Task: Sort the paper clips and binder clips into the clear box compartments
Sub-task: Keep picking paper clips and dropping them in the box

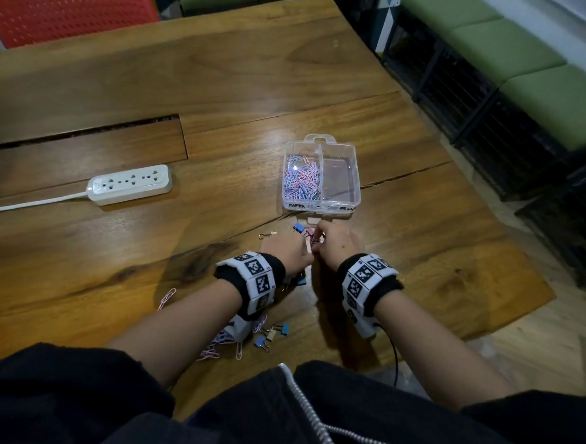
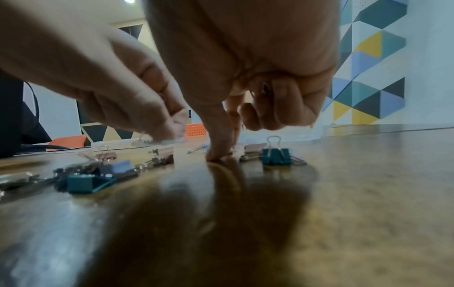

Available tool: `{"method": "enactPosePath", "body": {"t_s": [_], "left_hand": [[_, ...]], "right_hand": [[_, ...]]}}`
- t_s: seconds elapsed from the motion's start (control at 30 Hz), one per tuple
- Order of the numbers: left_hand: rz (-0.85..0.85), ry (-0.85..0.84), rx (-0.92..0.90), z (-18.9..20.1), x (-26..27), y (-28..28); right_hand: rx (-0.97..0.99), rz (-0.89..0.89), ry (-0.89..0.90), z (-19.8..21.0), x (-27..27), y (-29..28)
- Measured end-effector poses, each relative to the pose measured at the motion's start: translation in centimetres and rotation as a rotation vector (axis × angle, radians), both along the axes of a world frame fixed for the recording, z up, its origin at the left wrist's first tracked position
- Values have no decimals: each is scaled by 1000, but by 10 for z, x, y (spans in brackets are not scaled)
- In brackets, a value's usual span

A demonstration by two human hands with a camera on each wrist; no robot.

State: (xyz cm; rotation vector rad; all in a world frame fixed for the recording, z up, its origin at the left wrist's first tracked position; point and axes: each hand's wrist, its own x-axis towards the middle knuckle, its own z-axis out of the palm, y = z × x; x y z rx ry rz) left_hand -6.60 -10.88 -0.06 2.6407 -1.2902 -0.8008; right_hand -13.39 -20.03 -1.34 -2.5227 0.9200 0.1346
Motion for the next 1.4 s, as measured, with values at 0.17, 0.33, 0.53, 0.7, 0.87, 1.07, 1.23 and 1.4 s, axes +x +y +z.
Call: {"method": "enactPosePath", "body": {"t_s": [0.17, 0.33, 0.53, 0.7, 0.87, 1.07, 1.23, 1.4], "left_hand": [[607, 899, -414, 8, 23, 11], [639, 1356, -555, 13, 38, 25], [651, 1145, -325, 18, 30, 15], [317, 659, -250, 13, 6, -12], [-48, 175, -128, 8, -8, -36], [-292, -49, 1, 2, -10, -39], [-231, -98, -88, 7, -12, -37], [-390, -247, 25, 7, -29, -51]], "right_hand": [[33, 63, 39, 0, -6, 6], [68, 218, 96, -9, -29, 16], [529, -209, -280, -8, -58, 6], [1055, -563, -506, 1, -76, -20], [1307, -695, -548, 9, -75, -42], [1265, -656, -481, 8, -64, -57], [755, -456, -274, 10, -44, -61], [487, -202, -173, 6, -31, -64]]}}
